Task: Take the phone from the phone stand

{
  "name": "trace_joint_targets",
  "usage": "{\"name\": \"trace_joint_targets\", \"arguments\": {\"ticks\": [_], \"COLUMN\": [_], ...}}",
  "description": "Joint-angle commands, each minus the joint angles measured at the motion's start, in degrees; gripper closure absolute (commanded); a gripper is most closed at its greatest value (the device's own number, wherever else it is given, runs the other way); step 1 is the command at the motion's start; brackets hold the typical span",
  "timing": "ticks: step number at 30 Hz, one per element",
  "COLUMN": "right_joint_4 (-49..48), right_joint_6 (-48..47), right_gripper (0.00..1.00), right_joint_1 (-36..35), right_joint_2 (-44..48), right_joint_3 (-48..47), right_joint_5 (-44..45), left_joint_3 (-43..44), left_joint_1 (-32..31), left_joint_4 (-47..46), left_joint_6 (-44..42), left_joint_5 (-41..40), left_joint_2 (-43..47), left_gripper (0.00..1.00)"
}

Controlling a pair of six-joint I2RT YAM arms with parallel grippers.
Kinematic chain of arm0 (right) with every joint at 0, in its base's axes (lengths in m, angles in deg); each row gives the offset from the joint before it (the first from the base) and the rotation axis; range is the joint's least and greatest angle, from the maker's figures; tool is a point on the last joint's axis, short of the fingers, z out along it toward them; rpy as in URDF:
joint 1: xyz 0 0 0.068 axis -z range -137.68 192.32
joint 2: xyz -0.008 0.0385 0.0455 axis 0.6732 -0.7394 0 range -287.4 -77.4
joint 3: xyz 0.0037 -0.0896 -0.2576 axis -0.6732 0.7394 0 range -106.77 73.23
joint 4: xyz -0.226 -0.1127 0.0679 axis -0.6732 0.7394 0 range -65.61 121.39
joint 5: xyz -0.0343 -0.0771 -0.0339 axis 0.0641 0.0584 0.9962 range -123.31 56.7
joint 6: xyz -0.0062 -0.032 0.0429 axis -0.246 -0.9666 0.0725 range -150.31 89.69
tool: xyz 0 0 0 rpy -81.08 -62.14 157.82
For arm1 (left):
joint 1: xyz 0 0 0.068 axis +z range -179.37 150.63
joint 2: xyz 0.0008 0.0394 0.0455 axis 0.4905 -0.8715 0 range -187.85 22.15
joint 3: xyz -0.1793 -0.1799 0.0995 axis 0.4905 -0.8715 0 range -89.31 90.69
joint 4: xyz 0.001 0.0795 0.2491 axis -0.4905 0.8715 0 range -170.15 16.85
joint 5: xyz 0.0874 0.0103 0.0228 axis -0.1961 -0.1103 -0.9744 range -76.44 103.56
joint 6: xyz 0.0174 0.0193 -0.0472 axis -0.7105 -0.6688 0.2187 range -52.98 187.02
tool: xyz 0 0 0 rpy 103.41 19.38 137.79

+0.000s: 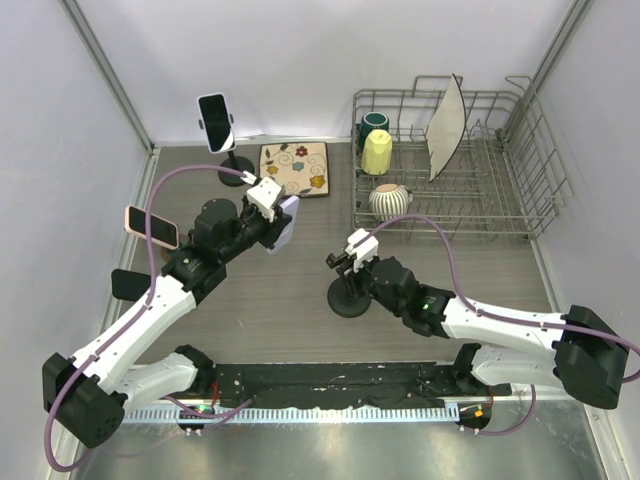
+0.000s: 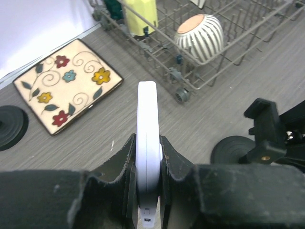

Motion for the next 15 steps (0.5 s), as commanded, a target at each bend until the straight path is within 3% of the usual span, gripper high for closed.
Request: {"name": "trace_joint_targets", "arguments": {"ticks": [1, 7, 15], "right_joint_4": [5.1, 6.9, 7.3], "right_joint_6": [0.8, 6.3, 11.4], "right_gripper": [0.99, 0.99, 0.99], "right_joint_1": [1.4, 5.6, 16.6], "right_joint_2": [1.4, 3.5, 5.6], "right_joint_3": [0.0, 0.7, 0.8], "right_joint_5": [13.2, 21.4, 26.4], "left_joint_3": [3.7, 4.4, 4.9], "left_joint_1": [-0.1, -0.1, -0.1], "left_joint_4": [-4.0, -3.9, -2.2], "left_joint_6": [1.2, 2.3, 2.7], "left_joint_5": [-6.6, -10.1, -11.6], "left_joint_2": [0.4, -0.3, -0.9], "left_gripper": [1.0, 1.0, 1.0]}}
